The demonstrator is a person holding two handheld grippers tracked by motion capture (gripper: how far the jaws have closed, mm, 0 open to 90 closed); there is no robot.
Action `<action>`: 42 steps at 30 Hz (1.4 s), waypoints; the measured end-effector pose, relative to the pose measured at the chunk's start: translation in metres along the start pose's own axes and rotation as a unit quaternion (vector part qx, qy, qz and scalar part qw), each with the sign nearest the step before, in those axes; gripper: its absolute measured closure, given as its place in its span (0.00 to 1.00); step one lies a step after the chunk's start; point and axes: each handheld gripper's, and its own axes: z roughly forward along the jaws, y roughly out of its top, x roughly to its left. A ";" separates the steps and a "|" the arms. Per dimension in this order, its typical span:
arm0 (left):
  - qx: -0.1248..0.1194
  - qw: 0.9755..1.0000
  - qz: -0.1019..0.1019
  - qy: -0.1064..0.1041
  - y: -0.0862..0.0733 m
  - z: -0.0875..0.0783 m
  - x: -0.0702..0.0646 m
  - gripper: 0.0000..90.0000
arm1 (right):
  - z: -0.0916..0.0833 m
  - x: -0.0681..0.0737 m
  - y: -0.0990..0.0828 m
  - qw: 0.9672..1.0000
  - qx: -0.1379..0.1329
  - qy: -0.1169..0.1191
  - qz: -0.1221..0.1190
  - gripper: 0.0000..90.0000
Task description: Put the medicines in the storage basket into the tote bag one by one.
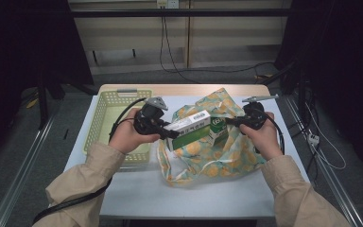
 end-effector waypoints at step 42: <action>0.017 1.000 0.001 -0.014 0.035 0.125 -0.009 0.70 | -0.013 0.004 0.012 1.000 -0.007 -0.002 -0.010 1.00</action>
